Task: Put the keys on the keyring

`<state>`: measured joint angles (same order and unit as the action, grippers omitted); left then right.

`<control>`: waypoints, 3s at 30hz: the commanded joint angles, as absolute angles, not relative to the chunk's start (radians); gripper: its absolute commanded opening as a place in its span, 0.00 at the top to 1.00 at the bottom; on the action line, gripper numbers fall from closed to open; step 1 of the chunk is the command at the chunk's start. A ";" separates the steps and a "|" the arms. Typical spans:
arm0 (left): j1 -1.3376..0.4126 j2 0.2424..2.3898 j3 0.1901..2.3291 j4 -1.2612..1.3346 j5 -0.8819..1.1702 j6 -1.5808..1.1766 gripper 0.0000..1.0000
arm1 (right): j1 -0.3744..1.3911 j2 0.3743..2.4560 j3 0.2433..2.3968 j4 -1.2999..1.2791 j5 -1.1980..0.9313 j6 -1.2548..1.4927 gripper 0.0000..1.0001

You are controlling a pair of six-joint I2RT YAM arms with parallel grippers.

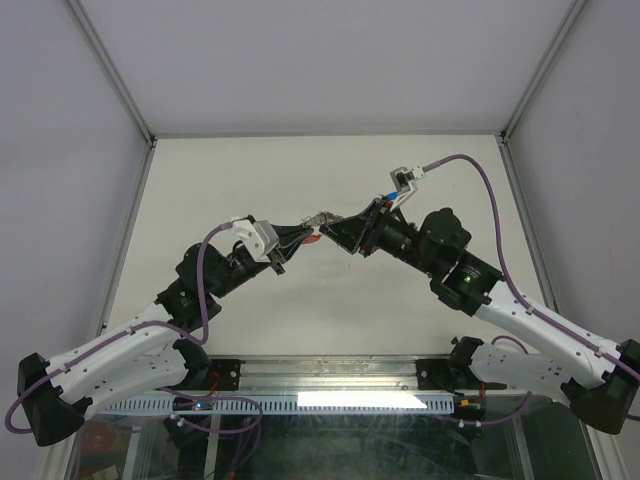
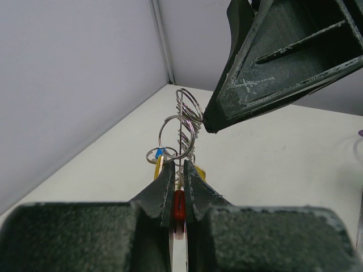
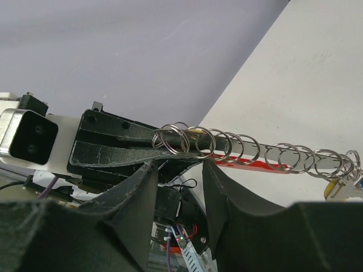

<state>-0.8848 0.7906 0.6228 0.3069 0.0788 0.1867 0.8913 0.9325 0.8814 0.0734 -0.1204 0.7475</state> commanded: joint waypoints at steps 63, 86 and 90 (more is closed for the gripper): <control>-0.893 0.790 0.669 0.368 0.116 0.174 1.00 | 0.888 0.961 0.918 0.257 -0.137 0.798 0.72; -0.893 0.805 0.677 0.328 0.079 0.178 1.00 | 0.888 0.900 0.929 0.184 -0.125 0.750 0.97; -0.893 0.810 0.682 0.308 0.080 0.189 1.00 | 0.888 0.895 0.985 0.096 -0.081 0.624 1.00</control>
<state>-0.8906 0.8070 0.6334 0.3038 0.0875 0.1753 0.8852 0.9291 0.8894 0.1249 -0.1104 0.7284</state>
